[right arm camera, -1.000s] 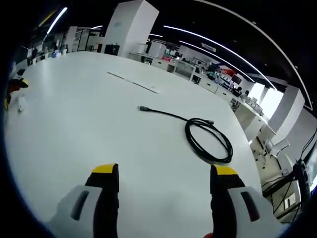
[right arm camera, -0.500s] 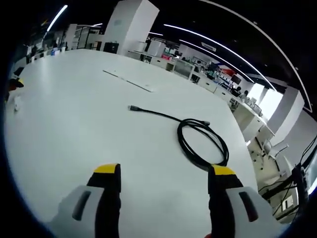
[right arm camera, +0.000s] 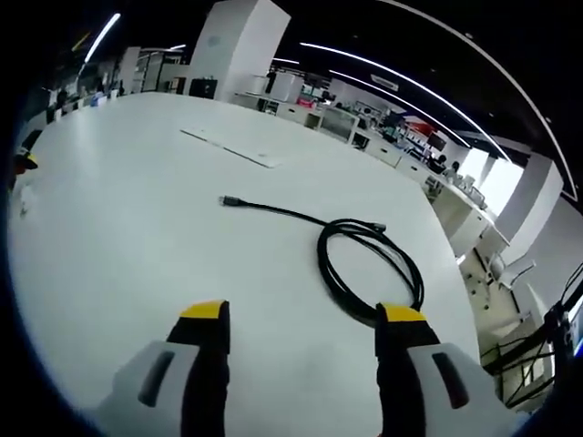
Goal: Plug the desk Type‑C cable into the charger adapter.
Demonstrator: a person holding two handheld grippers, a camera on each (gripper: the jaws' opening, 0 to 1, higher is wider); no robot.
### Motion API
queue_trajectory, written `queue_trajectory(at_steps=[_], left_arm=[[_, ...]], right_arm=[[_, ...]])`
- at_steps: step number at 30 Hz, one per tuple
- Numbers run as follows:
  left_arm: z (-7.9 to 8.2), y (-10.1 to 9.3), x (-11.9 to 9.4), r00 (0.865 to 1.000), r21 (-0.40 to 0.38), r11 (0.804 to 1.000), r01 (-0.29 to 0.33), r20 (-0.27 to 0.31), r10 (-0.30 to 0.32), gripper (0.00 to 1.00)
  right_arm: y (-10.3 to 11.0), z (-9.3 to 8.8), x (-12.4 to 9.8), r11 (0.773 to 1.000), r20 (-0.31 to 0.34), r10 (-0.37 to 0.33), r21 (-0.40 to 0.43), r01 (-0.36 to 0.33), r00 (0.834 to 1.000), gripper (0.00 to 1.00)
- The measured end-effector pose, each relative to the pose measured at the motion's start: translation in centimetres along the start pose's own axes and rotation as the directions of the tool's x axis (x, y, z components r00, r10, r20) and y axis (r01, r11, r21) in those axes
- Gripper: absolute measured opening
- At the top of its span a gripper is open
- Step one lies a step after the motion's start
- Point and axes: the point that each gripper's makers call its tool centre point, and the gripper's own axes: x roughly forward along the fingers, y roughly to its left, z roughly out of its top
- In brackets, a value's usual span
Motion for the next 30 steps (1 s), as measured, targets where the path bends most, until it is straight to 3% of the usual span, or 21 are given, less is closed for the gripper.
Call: queue_trajectory(at_steps=[10,17,30], left_arm=[[-0.3,0.3,0.3,1.0,-0.001,1.0,-0.006,-0.009,0.006,0.83],[-0.5,0.7,0.2,1.0,0.001,1.0,-0.017,-0.013,0.017,0.83],[-0.1,0.9,0.3,1.0,0.006,1.0,-0.015,-0.004,0.015,0.83]], right_arm=[[-0.6,0.6,1.4,0.998,0.027,0.028,0.05,-0.03,0.999,0.54],[-1.4,1.4,2.6,0.998,0.034,0.038,0.04,-0.039,0.999,0.47],[-1.8,1.6,3.9,0.998,0.01,0.053,0.029,-0.054,0.999,0.43]])
